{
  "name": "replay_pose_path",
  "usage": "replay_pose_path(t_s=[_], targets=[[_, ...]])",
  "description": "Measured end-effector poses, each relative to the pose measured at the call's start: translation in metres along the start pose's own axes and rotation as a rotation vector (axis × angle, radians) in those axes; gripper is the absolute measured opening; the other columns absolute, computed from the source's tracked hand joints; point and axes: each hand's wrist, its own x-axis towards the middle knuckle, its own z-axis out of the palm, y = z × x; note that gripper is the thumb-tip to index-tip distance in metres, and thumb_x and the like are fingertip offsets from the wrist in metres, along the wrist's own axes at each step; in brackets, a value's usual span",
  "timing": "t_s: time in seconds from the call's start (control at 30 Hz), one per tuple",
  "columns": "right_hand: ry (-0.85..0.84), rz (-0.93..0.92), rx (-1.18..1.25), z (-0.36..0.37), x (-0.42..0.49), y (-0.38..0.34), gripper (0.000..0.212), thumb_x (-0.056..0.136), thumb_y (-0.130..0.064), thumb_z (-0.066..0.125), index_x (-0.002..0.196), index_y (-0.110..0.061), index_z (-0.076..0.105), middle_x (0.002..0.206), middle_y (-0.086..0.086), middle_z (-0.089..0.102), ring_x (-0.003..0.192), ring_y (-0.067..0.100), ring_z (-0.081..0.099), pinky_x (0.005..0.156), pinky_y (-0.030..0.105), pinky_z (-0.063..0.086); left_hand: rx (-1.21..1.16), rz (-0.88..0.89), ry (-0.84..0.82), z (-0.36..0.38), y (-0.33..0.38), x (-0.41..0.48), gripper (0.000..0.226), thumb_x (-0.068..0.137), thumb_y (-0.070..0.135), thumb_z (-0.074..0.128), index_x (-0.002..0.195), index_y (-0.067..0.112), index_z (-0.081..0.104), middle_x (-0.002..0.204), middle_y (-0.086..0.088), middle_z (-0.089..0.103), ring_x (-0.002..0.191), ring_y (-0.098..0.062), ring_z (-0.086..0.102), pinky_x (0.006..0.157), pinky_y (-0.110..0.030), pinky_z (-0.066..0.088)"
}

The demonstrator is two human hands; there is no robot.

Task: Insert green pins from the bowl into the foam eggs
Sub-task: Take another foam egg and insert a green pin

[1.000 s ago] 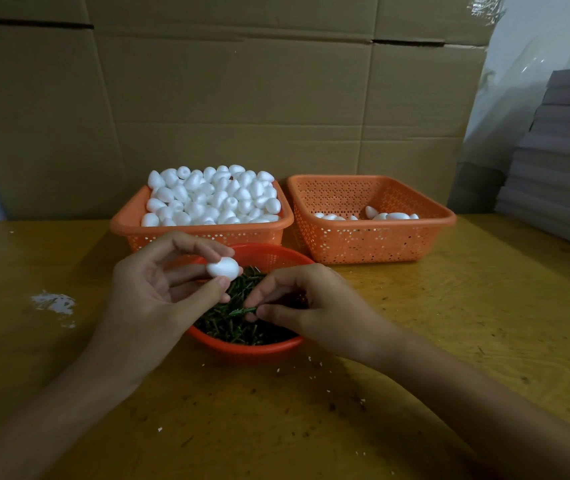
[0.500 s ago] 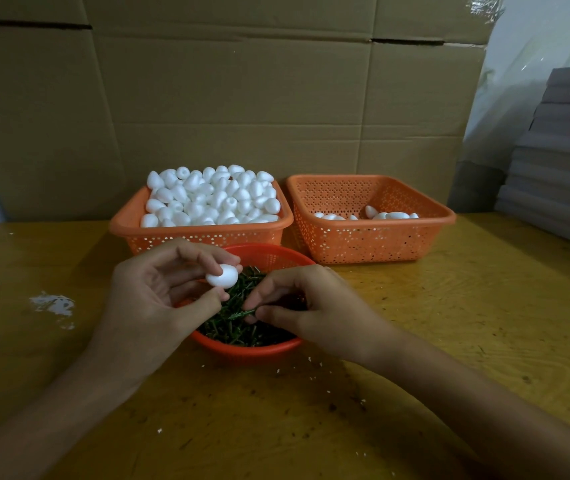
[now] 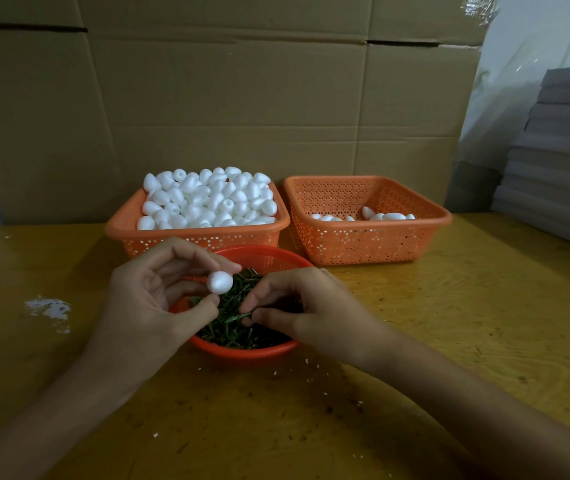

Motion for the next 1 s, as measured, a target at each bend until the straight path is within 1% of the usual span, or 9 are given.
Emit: replay_pose_path(t_s=[0.1,0.2,0.23,0.3,0.37,0.67,0.77,0.87,1.0], targets=[[0.003,-0.008,-0.007,-0.0004,-0.0002,0.0002,0.015,0.093,-0.019,0.074,0.103,-0.029,0.077,0.093,-0.022,0.078,0.099,-0.009,0.069,0.101,0.04,0.053,0.002,0.004,-0.004,-0.0001,0.0005,-0.0002,0.032,0.072,-0.009,0.072,0.091,0.016,0.068,0.102,-0.009,0.079,0.107,-0.026,0.075,0.085,-0.034,0.062],[0.005,-0.013,-0.009,0.0,-0.0007,-0.0003,0.015,0.094,-0.017,0.074,0.104,-0.028,0.077,0.093,-0.021,0.079,0.099,-0.008,0.07,0.1,0.04,0.053,0.026,0.007,-0.012,-0.0006,-0.0023,0.0,0.037,0.074,-0.022,0.076,0.095,0.008,0.068,0.101,-0.009,0.079,0.105,-0.027,0.075,0.083,-0.033,0.062],[0.006,-0.013,-0.013,0.0,-0.0009,-0.0004,0.016,0.094,-0.017,0.074,0.104,-0.029,0.077,0.094,-0.021,0.079,0.099,-0.008,0.07,0.1,0.04,0.053,0.035,0.012,-0.015,-0.0006,-0.0029,0.0,0.037,0.074,-0.022,0.076,0.096,0.007,0.068,0.101,-0.008,0.079,0.105,-0.026,0.075,0.083,-0.032,0.062],[0.006,-0.012,-0.02,-0.0002,-0.0011,-0.0007,0.016,0.094,-0.018,0.074,0.104,-0.03,0.077,0.094,-0.022,0.078,0.1,-0.01,0.069,0.101,0.039,0.053,0.042,0.022,-0.019,-0.0005,-0.003,0.0002,0.031,0.073,-0.012,0.075,0.097,0.007,0.068,0.101,-0.007,0.078,0.105,-0.025,0.075,0.081,-0.029,0.061],[0.005,-0.008,-0.022,-0.0009,-0.0011,-0.001,0.015,0.094,-0.019,0.074,0.104,-0.03,0.077,0.093,-0.023,0.078,0.1,-0.01,0.069,0.101,0.039,0.052,0.044,0.023,-0.017,-0.0003,-0.0029,0.0001,0.03,0.072,-0.007,0.073,0.097,0.008,0.069,0.101,-0.007,0.078,0.105,-0.025,0.074,0.08,-0.029,0.061],[0.004,-0.012,-0.009,-0.0007,-0.0009,-0.001,0.015,0.094,-0.019,0.074,0.103,-0.03,0.077,0.094,-0.021,0.079,0.098,-0.009,0.069,0.1,0.039,0.053,0.055,0.043,-0.032,-0.0014,-0.0045,0.0001,0.033,0.073,-0.009,0.073,0.098,0.012,0.07,0.101,-0.006,0.079,0.105,-0.026,0.075,0.08,-0.03,0.061],[0.005,-0.01,-0.013,-0.0006,-0.0007,-0.0006,0.015,0.094,-0.019,0.074,0.102,-0.031,0.077,0.093,-0.023,0.078,0.099,-0.009,0.069,0.101,0.04,0.052,0.062,0.044,-0.035,-0.0019,-0.0057,0.0002,0.034,0.073,-0.009,0.073,0.098,0.015,0.072,0.102,-0.006,0.078,0.105,-0.026,0.074,0.08,-0.031,0.061],[0.006,-0.011,-0.018,-0.0006,-0.0009,-0.0002,0.016,0.094,-0.019,0.074,0.102,-0.032,0.077,0.093,-0.023,0.078,0.098,-0.01,0.069,0.1,0.039,0.053,0.082,0.046,-0.034,-0.0024,-0.007,-0.0003,0.033,0.073,-0.007,0.074,0.098,0.013,0.073,0.102,-0.005,0.078,0.104,-0.026,0.074,0.079,-0.031,0.061],[0.003,-0.015,-0.029,-0.0004,-0.001,-0.0003,0.016,0.094,-0.019,0.073,0.103,-0.032,0.077,0.093,-0.024,0.078,0.098,-0.011,0.069,0.099,0.038,0.053,0.102,0.05,-0.034,-0.0022,-0.0072,-0.0008,0.031,0.073,-0.007,0.075,0.097,0.012,0.075,0.102,-0.004,0.078,0.104,-0.025,0.074,0.079,-0.034,0.061]])
